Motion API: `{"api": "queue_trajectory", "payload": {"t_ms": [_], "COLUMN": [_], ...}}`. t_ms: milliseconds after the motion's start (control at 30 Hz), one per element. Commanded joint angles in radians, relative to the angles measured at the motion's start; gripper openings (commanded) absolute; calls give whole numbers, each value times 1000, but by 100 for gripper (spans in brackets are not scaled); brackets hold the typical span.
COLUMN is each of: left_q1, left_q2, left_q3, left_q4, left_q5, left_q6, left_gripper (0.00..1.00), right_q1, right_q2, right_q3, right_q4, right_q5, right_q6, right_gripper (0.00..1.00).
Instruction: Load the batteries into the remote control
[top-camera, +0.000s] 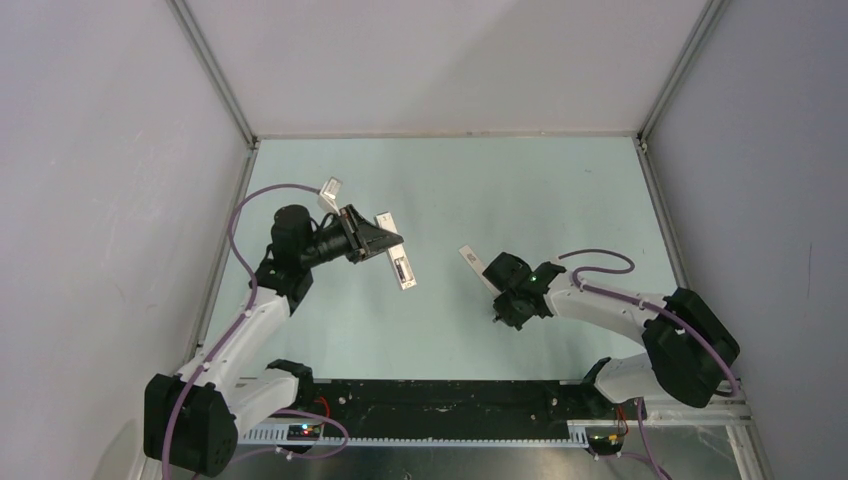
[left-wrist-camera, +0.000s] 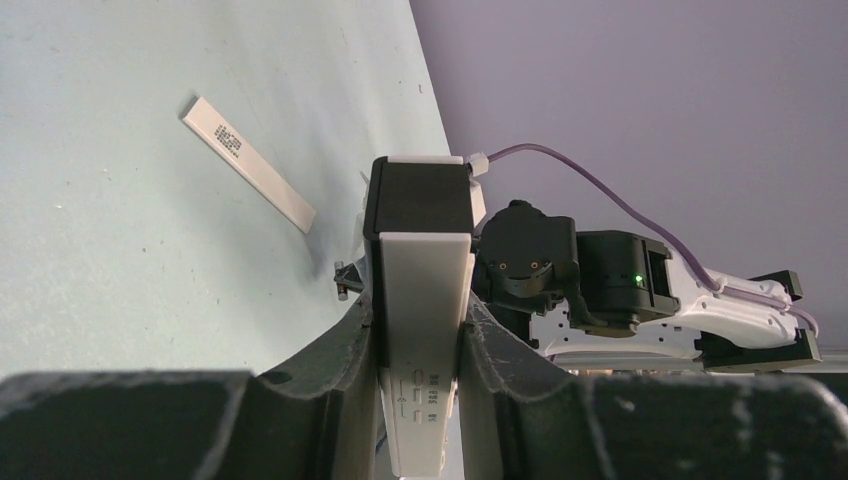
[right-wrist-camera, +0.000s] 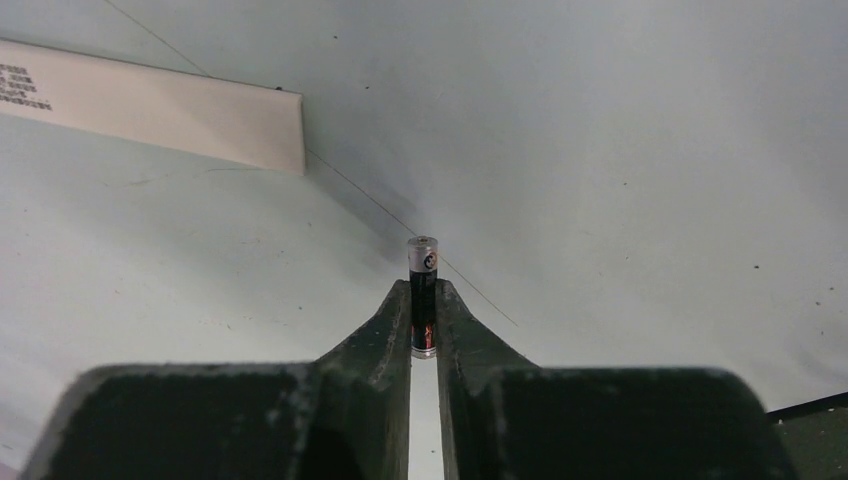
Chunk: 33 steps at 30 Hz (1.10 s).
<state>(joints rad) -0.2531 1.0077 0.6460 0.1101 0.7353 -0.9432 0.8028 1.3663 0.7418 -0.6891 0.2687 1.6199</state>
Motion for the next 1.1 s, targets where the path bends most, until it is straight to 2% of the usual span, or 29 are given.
{"api": "queue_trajectory", "payload": {"t_ms": [0,300,400,467,600,633,767,900,967,1067], "left_q1": [-5,10,19,26,43,50,84,126,142,154], "left_q2": [-18,13,14,7,-11,-15,-41,-61,-68,-74], "left_q3": [-4,28,32,31,13,6,-7,-4,0,11], "left_q4": [49,49,49,49,49,49,43,21,7,-20], "left_q5": [-4,17,25,27,33,36,48,58,60,64], "left_q6": [-3,5,9,11,15,17,26,40,49,62], "left_gripper": [0,0,0,0,0,0,1,1,1,1], "right_q1": [-9,-48,-53,-68,-116,-129,-184,-230,-227,-196], "right_q2": [23,-14,-56,-93,-149,-161,-165,-105,-42,64], "right_q3": [16,16,16,16,16,16,27,120,188,262], "right_q4": [-8,-20,-19,19,209,238,295,225,144,15], "right_q5": [-9,-26,-5,5,-49,-103,-278,-437,-439,-393], "right_q6": [47,29,-14,-130,-597,-778,-1137,-1339,-1418,-1556], "right_gripper": [16,35,37,37,38,39,41,32,24,22]}}
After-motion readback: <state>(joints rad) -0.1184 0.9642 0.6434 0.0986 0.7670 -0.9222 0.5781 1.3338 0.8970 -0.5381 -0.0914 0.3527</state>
